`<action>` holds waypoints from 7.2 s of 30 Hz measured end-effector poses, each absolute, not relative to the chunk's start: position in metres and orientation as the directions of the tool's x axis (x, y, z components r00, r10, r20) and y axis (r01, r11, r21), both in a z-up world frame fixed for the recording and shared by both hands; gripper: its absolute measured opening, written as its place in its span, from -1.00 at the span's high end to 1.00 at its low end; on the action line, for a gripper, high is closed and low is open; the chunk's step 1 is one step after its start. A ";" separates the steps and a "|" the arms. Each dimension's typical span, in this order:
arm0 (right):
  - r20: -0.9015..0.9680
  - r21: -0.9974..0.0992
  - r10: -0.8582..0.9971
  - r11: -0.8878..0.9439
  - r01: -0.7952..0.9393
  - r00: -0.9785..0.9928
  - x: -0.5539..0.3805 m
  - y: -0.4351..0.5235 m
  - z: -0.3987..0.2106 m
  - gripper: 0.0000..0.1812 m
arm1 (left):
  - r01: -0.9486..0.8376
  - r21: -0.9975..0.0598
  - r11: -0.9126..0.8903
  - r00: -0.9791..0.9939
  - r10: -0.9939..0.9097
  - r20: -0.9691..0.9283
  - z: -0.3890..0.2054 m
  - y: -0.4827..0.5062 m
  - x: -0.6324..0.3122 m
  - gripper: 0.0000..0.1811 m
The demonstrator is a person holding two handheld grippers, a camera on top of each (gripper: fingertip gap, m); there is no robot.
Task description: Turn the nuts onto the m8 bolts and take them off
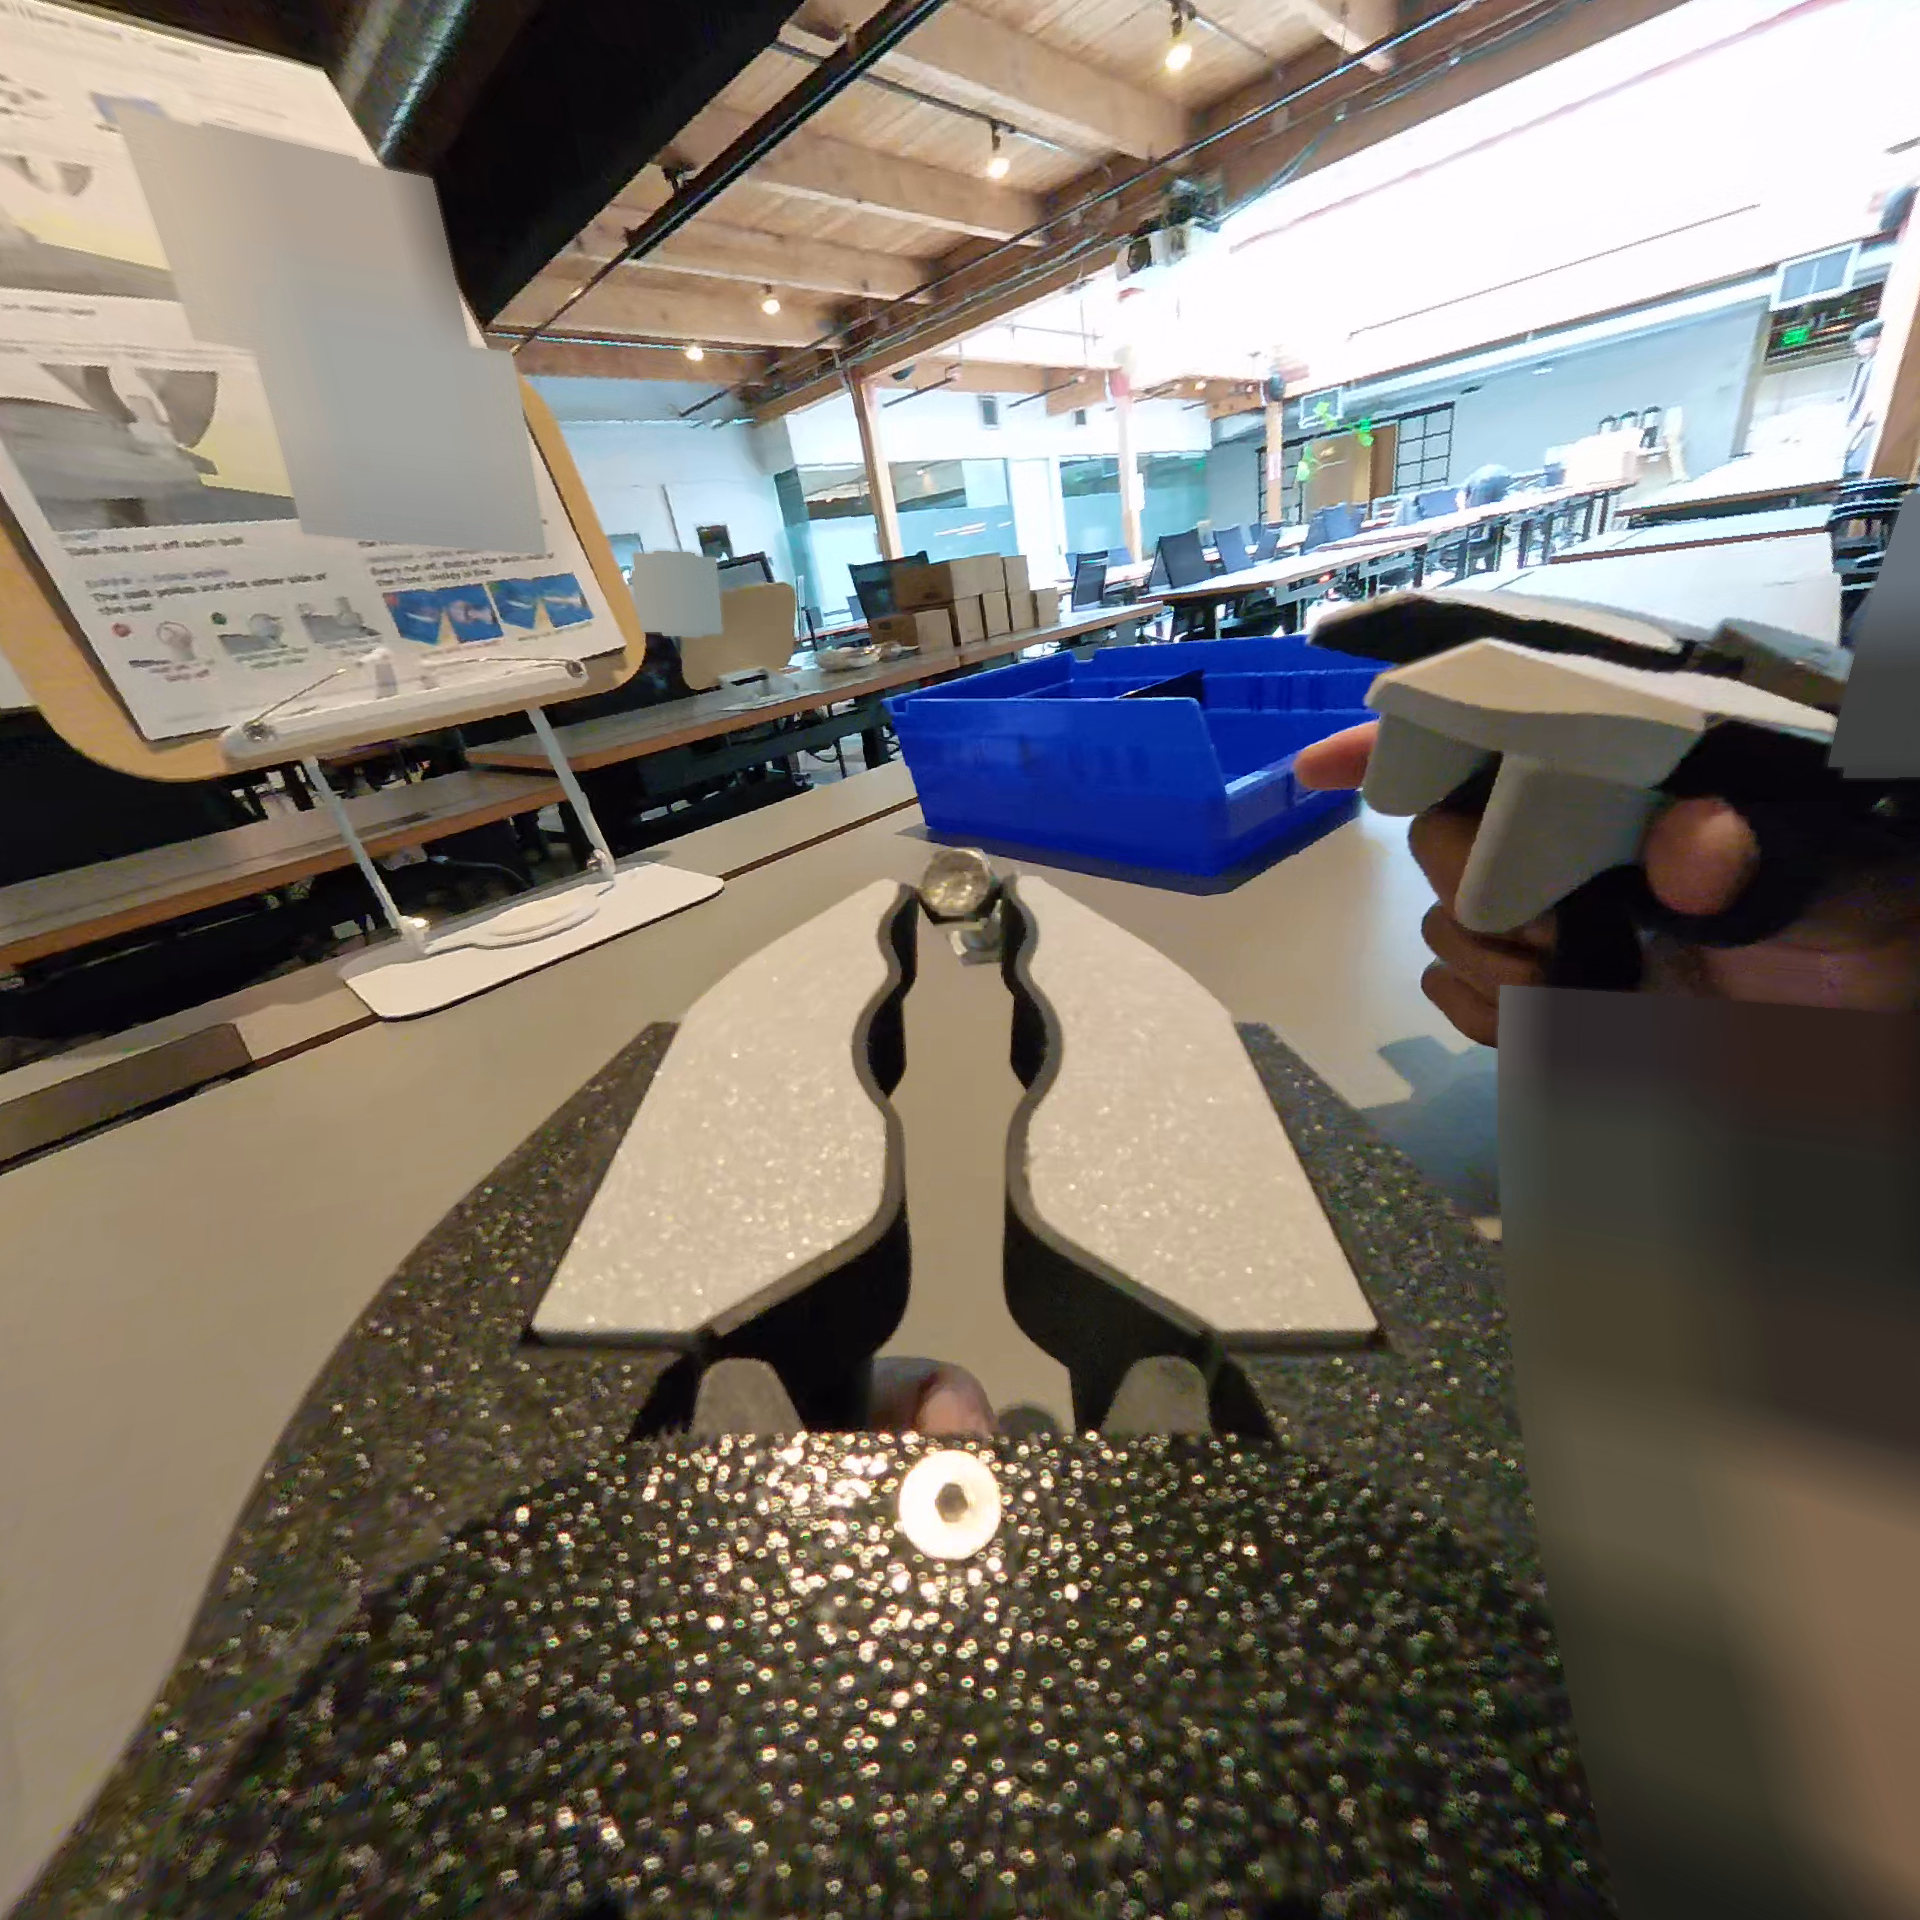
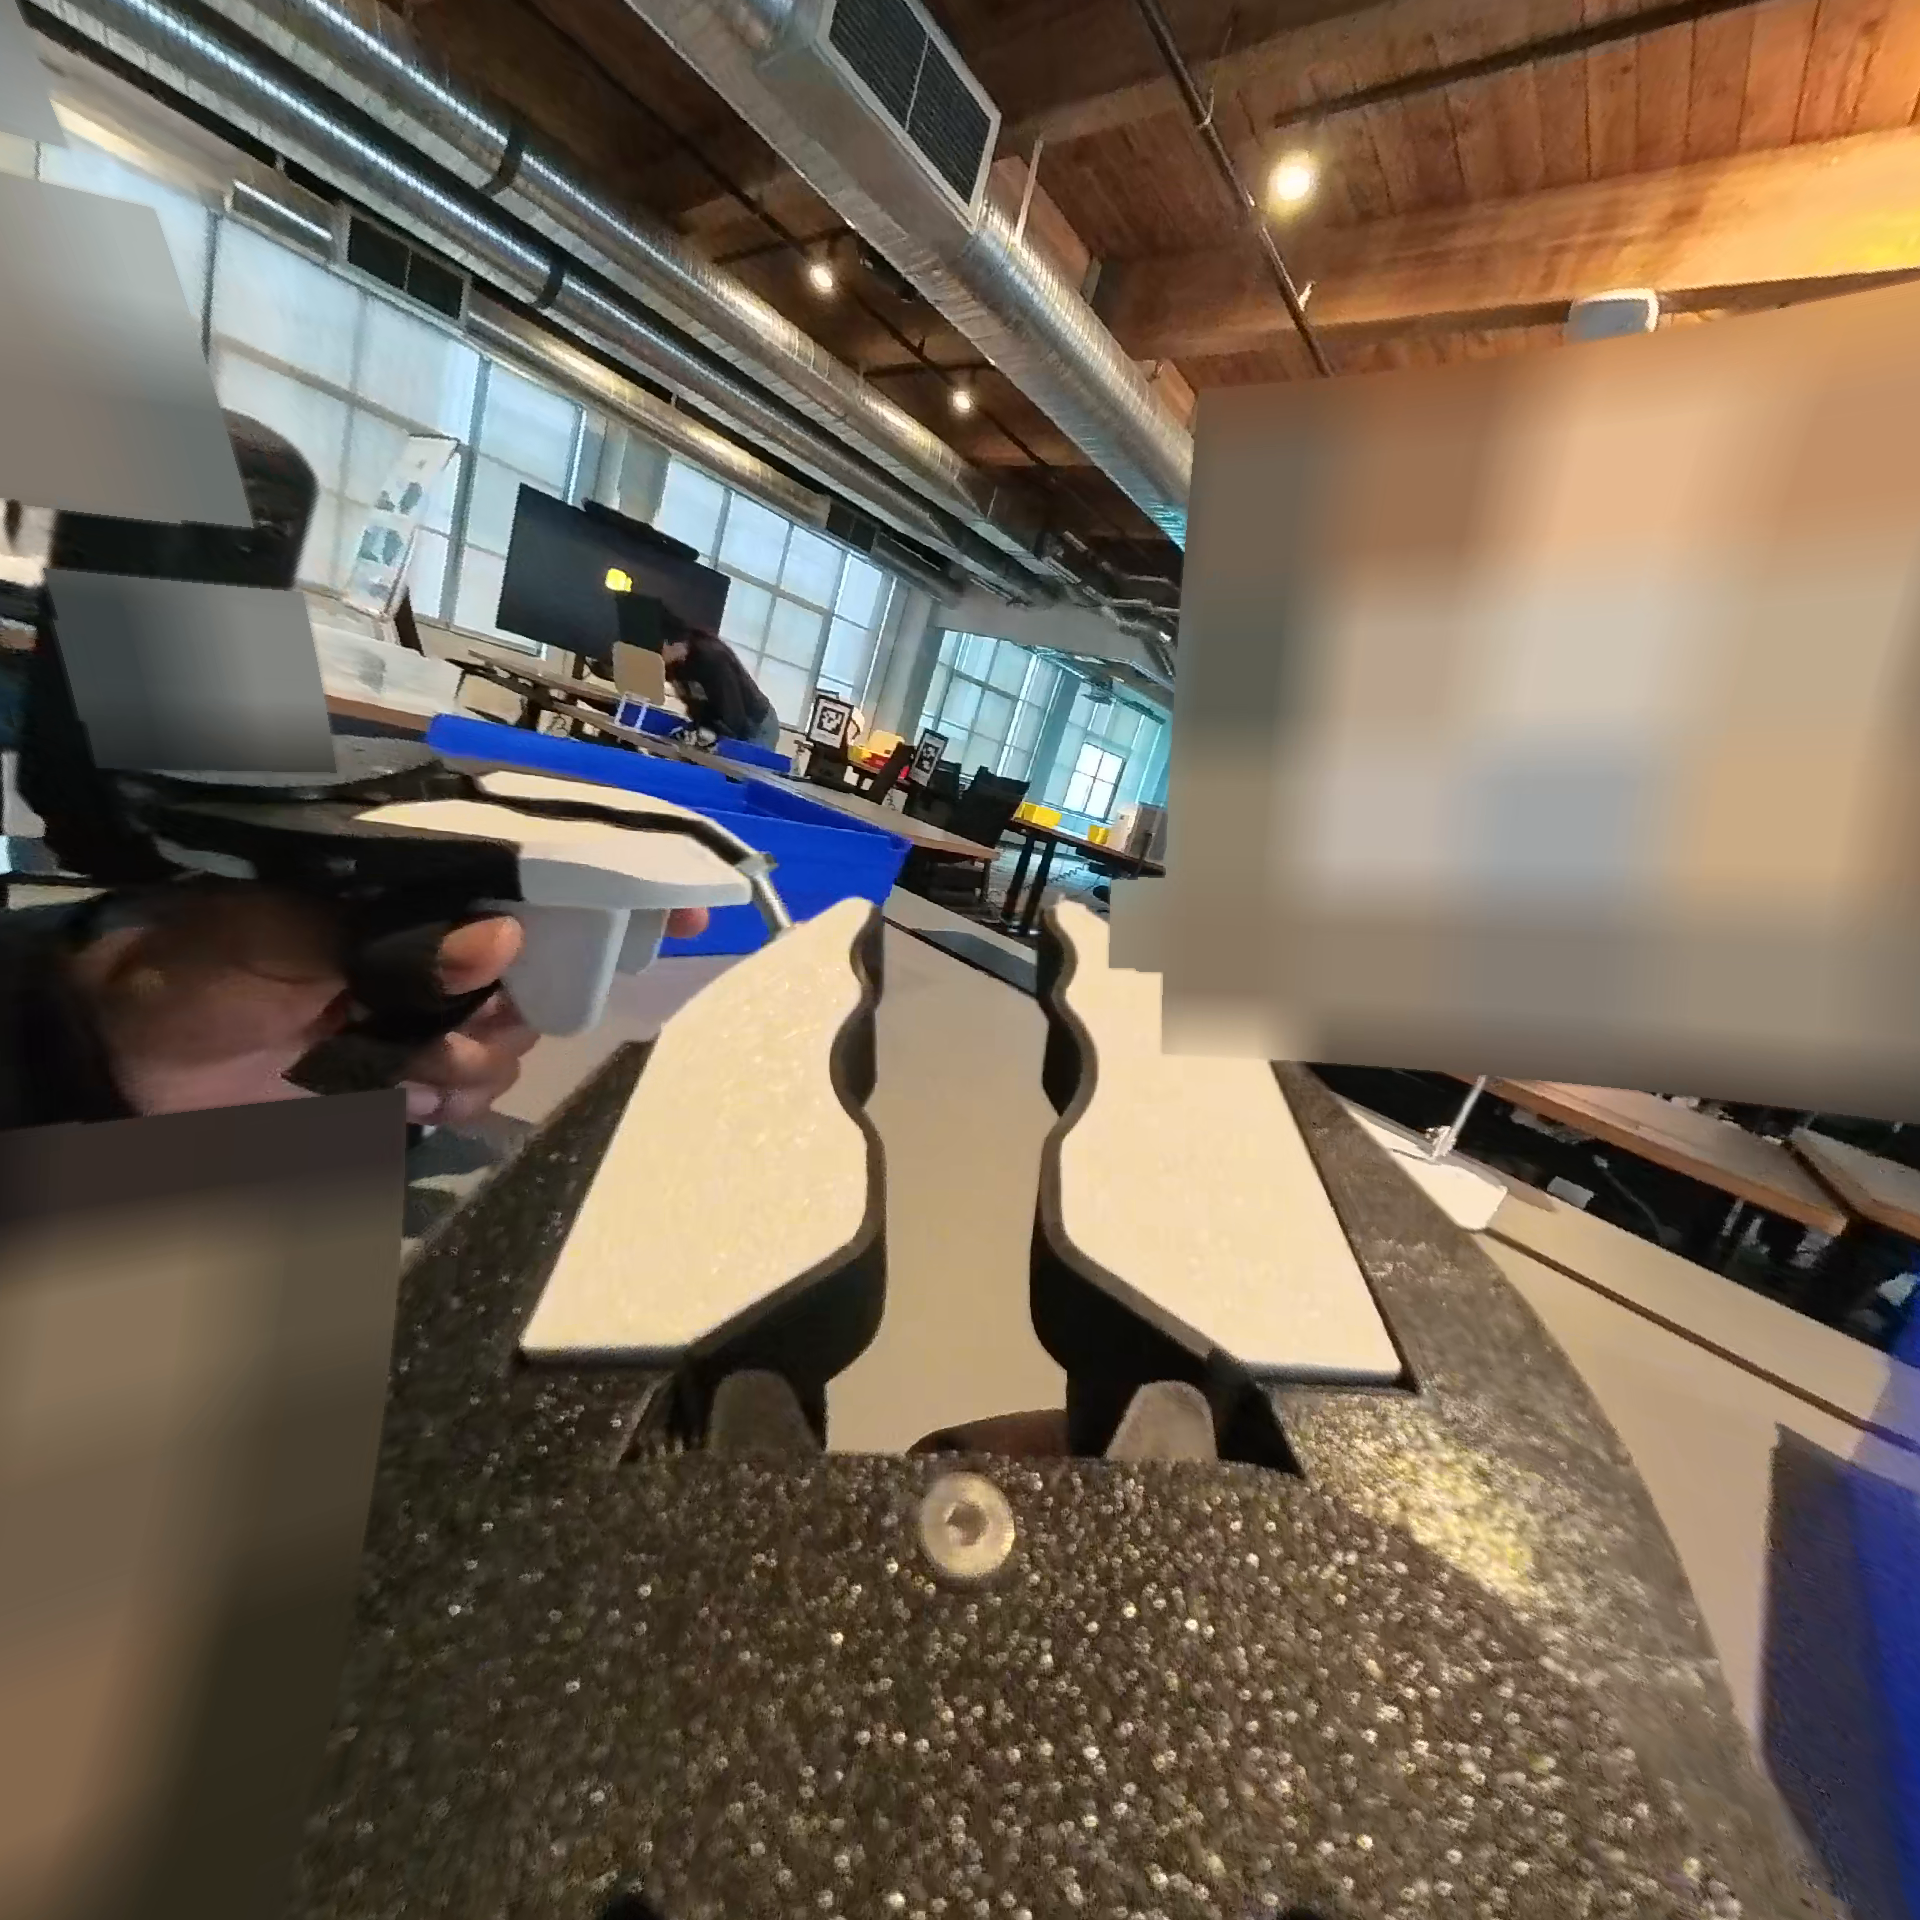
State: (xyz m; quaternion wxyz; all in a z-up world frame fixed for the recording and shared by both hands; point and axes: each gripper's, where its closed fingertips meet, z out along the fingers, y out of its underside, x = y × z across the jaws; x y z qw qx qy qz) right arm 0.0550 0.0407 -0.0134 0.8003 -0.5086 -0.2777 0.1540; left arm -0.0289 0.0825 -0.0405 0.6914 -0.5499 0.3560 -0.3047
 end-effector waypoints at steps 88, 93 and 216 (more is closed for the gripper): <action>0.861 -0.505 0.310 0.611 0.609 0.403 0.038 0.179 -0.044 0.83 | 0.008 -0.987 -0.160 0.007 -0.987 0.160 -0.052 0.168 0.035 0.87; 0.516 -0.856 0.735 0.422 0.299 0.440 0.030 0.166 -0.051 0.49 | 0.090 -0.990 -0.107 0.002 -0.994 0.108 -0.037 0.165 0.033 0.88; 0.336 -0.923 0.862 0.382 -0.051 0.379 0.023 0.193 -0.036 0.57 | 0.190 -0.967 -0.171 -0.151 -0.978 0.144 -0.035 0.202 0.024 0.85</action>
